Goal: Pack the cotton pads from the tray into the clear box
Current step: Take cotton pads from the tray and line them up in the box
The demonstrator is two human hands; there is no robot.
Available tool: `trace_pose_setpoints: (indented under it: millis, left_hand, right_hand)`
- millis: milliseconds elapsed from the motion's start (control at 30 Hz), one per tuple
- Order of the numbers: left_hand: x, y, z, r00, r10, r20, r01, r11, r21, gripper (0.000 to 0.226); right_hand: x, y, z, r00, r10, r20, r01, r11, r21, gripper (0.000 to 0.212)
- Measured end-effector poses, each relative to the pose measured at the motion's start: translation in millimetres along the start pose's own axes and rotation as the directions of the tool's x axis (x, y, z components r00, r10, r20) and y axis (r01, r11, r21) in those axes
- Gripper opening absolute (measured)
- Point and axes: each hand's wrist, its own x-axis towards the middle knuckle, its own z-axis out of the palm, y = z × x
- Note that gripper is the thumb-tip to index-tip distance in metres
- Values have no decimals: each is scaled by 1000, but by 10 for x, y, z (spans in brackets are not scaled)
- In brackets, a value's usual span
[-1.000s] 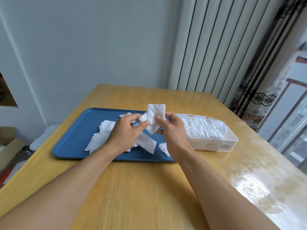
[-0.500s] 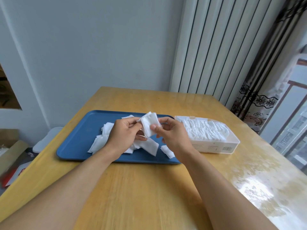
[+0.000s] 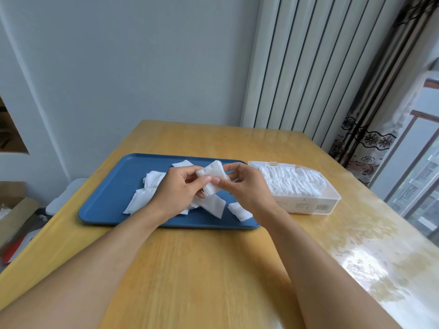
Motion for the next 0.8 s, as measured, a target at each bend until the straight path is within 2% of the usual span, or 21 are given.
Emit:
trace_pose_setpoints:
  millis: [67, 133, 233, 300, 367, 467, 600, 667, 800]
  left_hand:
    - [5, 23, -36, 1000, -9, 9, 9, 1000, 3, 12]
    - [9, 41, -59, 999, -43, 3, 43, 998, -38, 13]
    - [-1, 60, -35, 991, -128, 31, 132, 965, -228, 57]
    - [-12, 74, 21, 984, -176, 13, 172, 942, -288, 69]
    - [7, 77, 49, 976, -202, -87, 166, 937, -308, 59]
    - [61, 70, 11, 950, -215, -228, 111, 911, -398, 30]
    - [67, 31, -54, 934, -260, -244, 135, 892, -431, 30]
    - [61, 17, -59, 929, -263, -260, 132, 893, -431, 26]
    - [50, 35, -59, 926, -254, -279, 120, 899, -421, 16]
  right_hand:
    - [-5, -10, -40, 997, 60, 57, -60, 998, -8, 29]
    - [-21, -24, -63, 987, 111, 118, -119, 991, 61, 29]
    - [-55, -59, -29, 986, 96, 135, -112, 987, 114, 28]
    - [-65, -69, 6, 991, 69, 113, -81, 991, 104, 24]
    - [-48, -51, 21, 996, 30, 79, -30, 1000, 2, 18]
    - [-7, 11, 3, 997, -67, 43, 78, 934, -349, 16]
    - [-112, 22, 81, 978, 1, 210, 118, 827, -550, 48]
    - [-151, 30, 149, 972, 55, 230, 108, 763, -638, 54]
    - [-165, 55, 233, 980, 33, 198, 124, 679, -724, 31]
